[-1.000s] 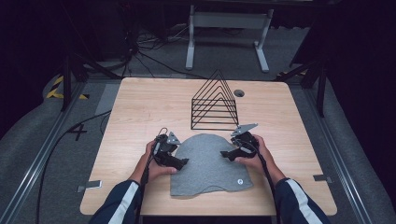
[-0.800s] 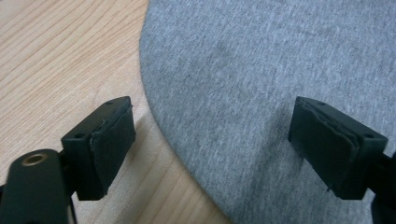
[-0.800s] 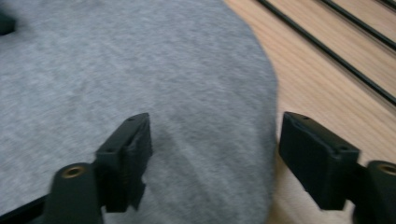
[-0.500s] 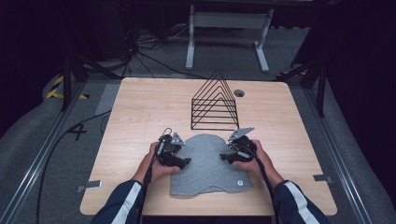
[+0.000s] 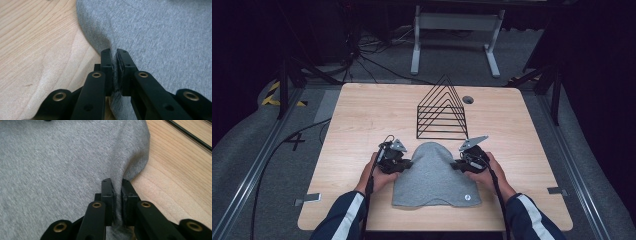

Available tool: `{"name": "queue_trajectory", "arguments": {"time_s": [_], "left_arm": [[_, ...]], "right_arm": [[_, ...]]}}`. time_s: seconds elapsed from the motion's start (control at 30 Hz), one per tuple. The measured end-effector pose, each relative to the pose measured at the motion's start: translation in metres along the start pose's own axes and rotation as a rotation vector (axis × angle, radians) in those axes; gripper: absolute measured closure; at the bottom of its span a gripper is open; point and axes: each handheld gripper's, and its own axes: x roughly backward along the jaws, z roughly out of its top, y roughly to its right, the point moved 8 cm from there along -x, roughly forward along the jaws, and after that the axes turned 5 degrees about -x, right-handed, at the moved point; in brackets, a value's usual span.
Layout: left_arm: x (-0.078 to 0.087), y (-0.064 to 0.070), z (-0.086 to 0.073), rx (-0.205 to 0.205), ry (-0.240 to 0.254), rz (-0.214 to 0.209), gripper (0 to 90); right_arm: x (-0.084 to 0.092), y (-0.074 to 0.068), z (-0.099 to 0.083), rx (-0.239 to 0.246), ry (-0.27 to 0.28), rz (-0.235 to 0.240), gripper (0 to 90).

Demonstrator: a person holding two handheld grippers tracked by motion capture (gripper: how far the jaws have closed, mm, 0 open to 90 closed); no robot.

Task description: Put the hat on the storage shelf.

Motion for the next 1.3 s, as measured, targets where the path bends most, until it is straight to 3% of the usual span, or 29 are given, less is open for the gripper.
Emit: {"name": "queue_trajectory", "arguments": {"time_s": [0.2,0.3,0.37,0.43,0.63,0.67,0.97,1.3], "left_arm": [[0.001,0.002,0.003,-0.023,0.009,0.006,85.2],[0.005,0.004,0.009,-0.035,0.016,0.009,85.2],[0.012,0.006,0.021,-0.053,0.047,0.01,85.2],[0.015,0.006,0.024,-0.061,0.041,0.01,85.2],[0.026,0.005,0.048,-0.105,0.064,0.032,85.3],[0.03,0.005,0.058,-0.122,0.068,0.035,85.3],[0.054,0.002,0.102,-0.207,0.096,0.08,85.4],[0.084,-0.003,0.15,-0.266,0.153,0.113,85.5]], "right_arm": [[0.008,0.0,0.002,0.013,0.022,0.006,84.0],[0.012,0.0,0.002,0.017,0.029,0.004,84.1],[0.022,0.001,0.005,0.032,0.053,-0.01,84.2],[0.025,0.001,0.007,0.033,0.062,-0.01,84.2],[0.057,0.008,0.022,0.035,0.146,-0.024,84.3],[0.062,0.009,0.025,0.034,0.16,-0.025,84.4],[0.094,0.017,0.046,0.062,0.218,-0.077,84.4],[0.139,0.027,0.08,0.09,0.297,-0.129,84.5]]}}
